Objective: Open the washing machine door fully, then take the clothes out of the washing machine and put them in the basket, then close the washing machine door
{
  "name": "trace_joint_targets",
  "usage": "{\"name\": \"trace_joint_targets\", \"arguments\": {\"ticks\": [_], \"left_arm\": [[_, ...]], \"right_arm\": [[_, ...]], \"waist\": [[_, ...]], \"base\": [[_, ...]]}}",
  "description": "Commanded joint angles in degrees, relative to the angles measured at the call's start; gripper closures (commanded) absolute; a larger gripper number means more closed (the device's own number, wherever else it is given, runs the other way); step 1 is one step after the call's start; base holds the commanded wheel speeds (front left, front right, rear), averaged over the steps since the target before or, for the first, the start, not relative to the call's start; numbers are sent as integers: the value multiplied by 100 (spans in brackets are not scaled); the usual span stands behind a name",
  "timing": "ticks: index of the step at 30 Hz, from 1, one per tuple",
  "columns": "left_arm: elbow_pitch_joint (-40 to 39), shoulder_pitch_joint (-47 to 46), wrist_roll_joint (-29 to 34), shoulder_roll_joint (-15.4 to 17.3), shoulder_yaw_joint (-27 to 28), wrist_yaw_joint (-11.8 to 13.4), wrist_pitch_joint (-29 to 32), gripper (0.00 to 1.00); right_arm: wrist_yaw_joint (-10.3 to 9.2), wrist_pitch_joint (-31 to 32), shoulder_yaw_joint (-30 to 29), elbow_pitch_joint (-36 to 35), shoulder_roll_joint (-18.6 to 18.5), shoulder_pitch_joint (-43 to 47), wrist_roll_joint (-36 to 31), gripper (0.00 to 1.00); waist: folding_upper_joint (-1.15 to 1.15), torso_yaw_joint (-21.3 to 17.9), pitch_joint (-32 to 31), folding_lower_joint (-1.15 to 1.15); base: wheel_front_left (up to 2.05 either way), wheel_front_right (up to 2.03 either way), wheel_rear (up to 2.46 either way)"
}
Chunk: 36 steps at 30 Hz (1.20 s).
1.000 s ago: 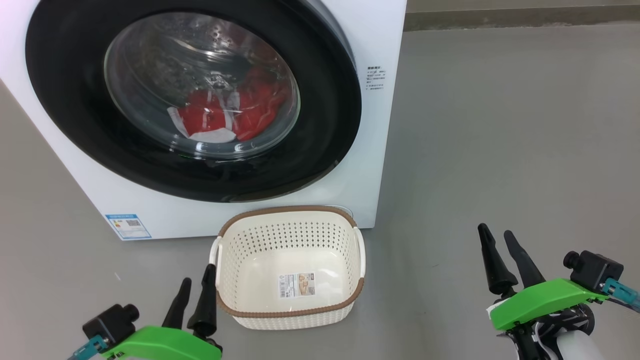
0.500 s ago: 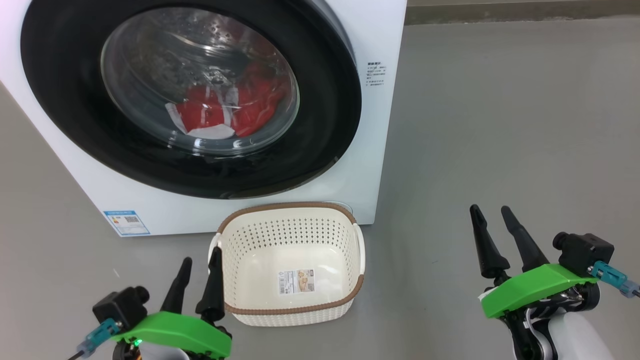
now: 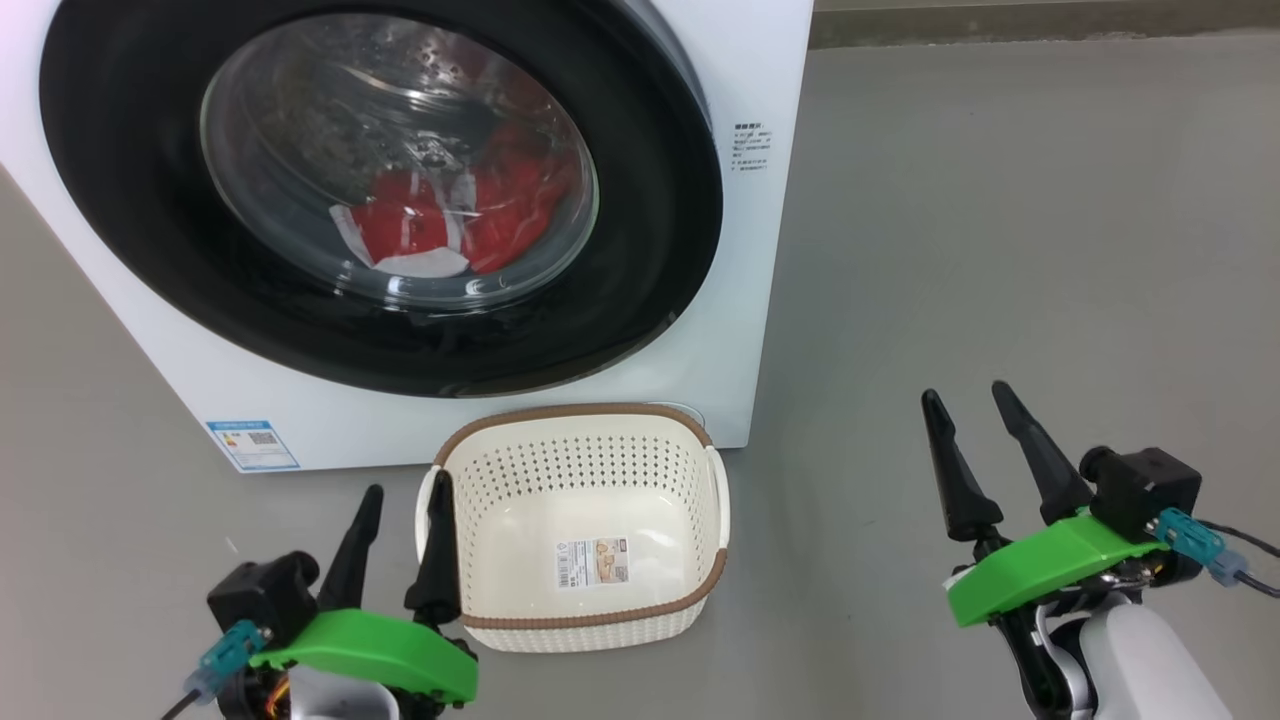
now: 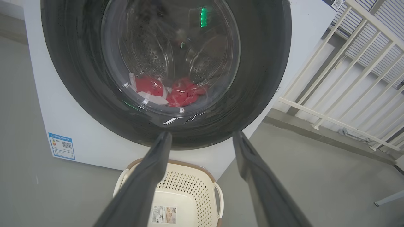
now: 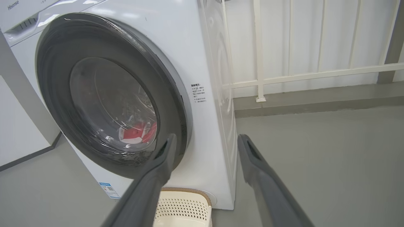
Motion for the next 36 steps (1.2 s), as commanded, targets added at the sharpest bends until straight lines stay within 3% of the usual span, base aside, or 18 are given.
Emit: {"name": "trace_joint_targets", "arguments": {"ticks": [1, 24, 36], "left_arm": [[-188, -303, 222, 105, 97, 62, -99, 0], [-224, -439, 1456, 143, -132, 296, -470, 0], [-163, -385, 1240, 143, -152, 282, -472, 0]], "right_arm": [[3, -106, 137, -172, -47, -312, -220, 0], [3, -477, 317, 70, -85, -585, -1579, 0], [3, -479, 341, 242, -85, -587, -1377, 0]], "waist": [[0, -4, 0, 0], [0, -50, -78, 0], [0, -50, -140, 0]], "base": [[0, 0, 0], [0, 0, 0], [0, 0, 0]]}}
